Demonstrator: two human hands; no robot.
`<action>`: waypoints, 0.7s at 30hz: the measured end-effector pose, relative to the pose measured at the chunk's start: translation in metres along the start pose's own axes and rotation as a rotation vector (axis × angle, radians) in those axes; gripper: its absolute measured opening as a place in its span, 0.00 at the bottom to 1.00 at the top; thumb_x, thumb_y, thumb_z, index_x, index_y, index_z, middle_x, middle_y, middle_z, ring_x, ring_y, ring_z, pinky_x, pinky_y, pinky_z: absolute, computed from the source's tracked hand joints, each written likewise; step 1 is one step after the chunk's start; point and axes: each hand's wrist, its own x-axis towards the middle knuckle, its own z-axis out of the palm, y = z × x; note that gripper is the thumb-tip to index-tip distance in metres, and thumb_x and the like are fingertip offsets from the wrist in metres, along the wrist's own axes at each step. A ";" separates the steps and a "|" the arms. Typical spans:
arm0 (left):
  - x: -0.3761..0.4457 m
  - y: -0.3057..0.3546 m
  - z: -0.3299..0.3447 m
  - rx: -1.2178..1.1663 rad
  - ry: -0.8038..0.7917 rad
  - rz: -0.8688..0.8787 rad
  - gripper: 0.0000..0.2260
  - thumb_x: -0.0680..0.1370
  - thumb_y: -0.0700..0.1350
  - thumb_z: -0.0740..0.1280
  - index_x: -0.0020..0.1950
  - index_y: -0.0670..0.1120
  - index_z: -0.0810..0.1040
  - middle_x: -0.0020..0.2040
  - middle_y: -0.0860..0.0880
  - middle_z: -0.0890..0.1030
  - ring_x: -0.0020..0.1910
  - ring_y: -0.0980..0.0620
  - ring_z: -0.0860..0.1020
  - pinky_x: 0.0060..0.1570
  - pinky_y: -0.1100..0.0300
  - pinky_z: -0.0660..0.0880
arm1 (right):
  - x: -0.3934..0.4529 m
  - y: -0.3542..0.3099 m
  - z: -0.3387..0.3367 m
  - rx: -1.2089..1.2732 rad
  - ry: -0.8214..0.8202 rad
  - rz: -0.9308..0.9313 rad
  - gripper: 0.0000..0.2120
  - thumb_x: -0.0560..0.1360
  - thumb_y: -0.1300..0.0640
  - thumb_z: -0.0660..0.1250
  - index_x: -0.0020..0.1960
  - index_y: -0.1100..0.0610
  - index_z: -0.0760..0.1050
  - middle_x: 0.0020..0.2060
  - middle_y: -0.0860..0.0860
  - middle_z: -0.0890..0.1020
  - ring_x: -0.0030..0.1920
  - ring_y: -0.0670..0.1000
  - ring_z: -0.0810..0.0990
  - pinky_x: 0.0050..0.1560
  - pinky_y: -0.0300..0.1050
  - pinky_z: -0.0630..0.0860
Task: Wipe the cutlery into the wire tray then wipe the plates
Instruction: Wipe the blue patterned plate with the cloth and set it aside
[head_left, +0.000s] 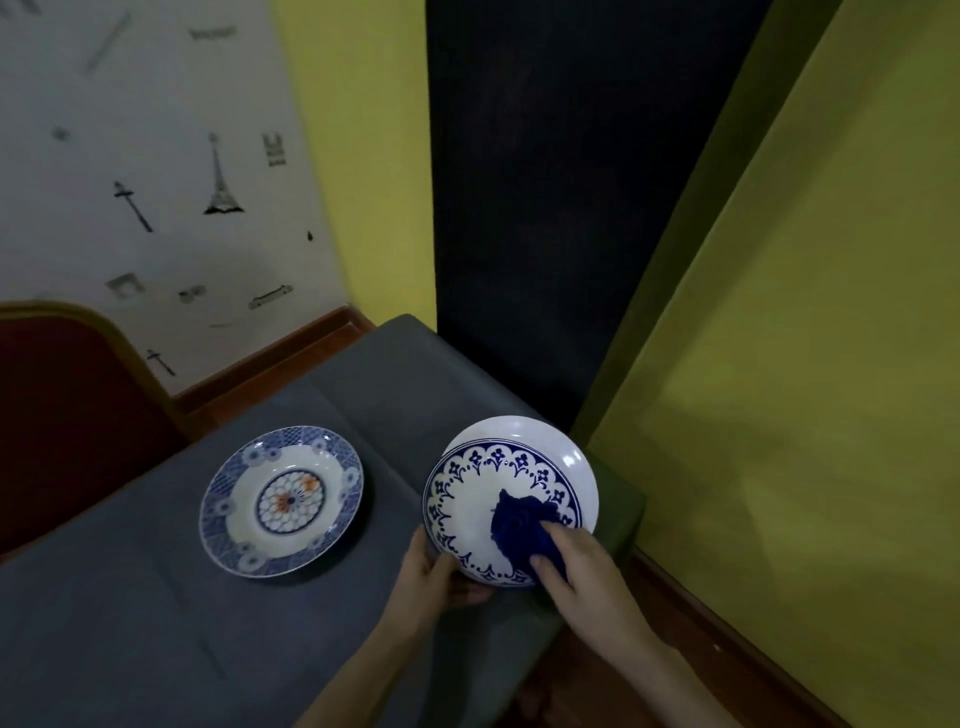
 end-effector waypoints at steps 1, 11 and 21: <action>0.005 0.001 0.004 0.009 0.002 -0.001 0.18 0.82 0.39 0.61 0.70 0.51 0.63 0.55 0.38 0.82 0.42 0.36 0.84 0.40 0.48 0.83 | 0.001 0.003 0.000 0.018 0.023 0.005 0.19 0.79 0.51 0.60 0.68 0.55 0.68 0.58 0.47 0.75 0.60 0.46 0.71 0.60 0.41 0.69; 0.037 0.004 0.020 0.063 -0.027 -0.020 0.24 0.82 0.41 0.62 0.73 0.58 0.59 0.51 0.38 0.84 0.39 0.42 0.84 0.42 0.51 0.82 | 0.020 0.022 0.002 0.048 0.061 -0.013 0.17 0.79 0.53 0.61 0.67 0.53 0.69 0.57 0.44 0.76 0.58 0.42 0.71 0.58 0.40 0.70; 0.053 -0.004 0.011 0.624 0.194 0.197 0.24 0.77 0.37 0.64 0.71 0.49 0.63 0.45 0.44 0.83 0.37 0.48 0.83 0.35 0.57 0.82 | 0.038 0.021 0.012 0.012 -0.009 -0.037 0.16 0.79 0.52 0.60 0.66 0.53 0.69 0.57 0.45 0.77 0.58 0.45 0.71 0.58 0.42 0.71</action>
